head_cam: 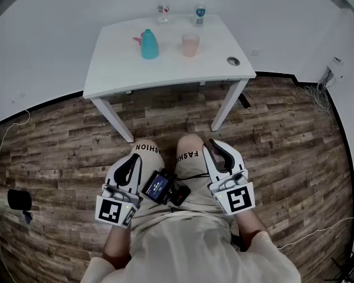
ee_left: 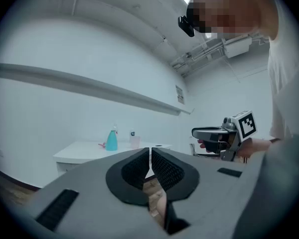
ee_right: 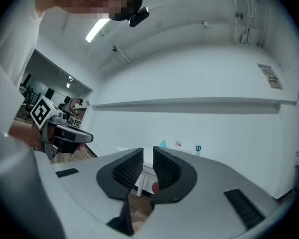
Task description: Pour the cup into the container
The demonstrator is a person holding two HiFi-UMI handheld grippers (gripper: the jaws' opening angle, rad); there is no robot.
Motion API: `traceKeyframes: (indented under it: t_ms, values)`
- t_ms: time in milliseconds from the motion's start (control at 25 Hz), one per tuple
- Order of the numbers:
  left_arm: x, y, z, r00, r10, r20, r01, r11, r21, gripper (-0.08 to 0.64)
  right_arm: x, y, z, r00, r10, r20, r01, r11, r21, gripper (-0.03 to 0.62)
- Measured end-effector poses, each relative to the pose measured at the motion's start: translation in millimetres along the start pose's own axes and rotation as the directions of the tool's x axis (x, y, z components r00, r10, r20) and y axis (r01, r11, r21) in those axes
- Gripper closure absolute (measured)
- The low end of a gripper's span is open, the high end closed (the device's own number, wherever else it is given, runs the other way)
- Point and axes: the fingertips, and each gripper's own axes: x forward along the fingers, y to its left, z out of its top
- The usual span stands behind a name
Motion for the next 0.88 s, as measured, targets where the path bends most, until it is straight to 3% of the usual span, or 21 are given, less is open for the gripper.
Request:
traceKeyframes:
  t_ms: [280, 440, 600, 880]
  values:
    - [-2.4, -4.4, 4.0, 1.000, -0.005, -0.010, 0.005, 1.000, 0.000, 0.534, -8.3, -4.4, 8.7, 1.000, -0.011, -0.013, 0.011, 1.000, 0.024, 0.528]
    - [5.0, -4.2, 3.7, 1.000, 0.006, -0.003, -0.006, 1.000, -0.004, 0.534, -9.0, -8.0, 6.0, 0.999, 0.048, -0.001, -0.047, 0.996, 0.070, 0.522]
    - [13.5, 0.8, 6.0, 1.000, 0.024, -0.009, -0.024, 1.000, -0.015, 0.534, 0.2, -13.5, 6.6, 0.996, 0.088, 0.015, -0.089, 0.991, 0.101, 0.433]
    - [31.6, 28.4, -4.1, 0.999, 0.027, -0.025, -0.028, 0.999, -0.027, 0.534, 35.2, -31.5, -8.9, 0.997, 0.076, 0.006, -0.077, 0.991, 0.109, 0.405]
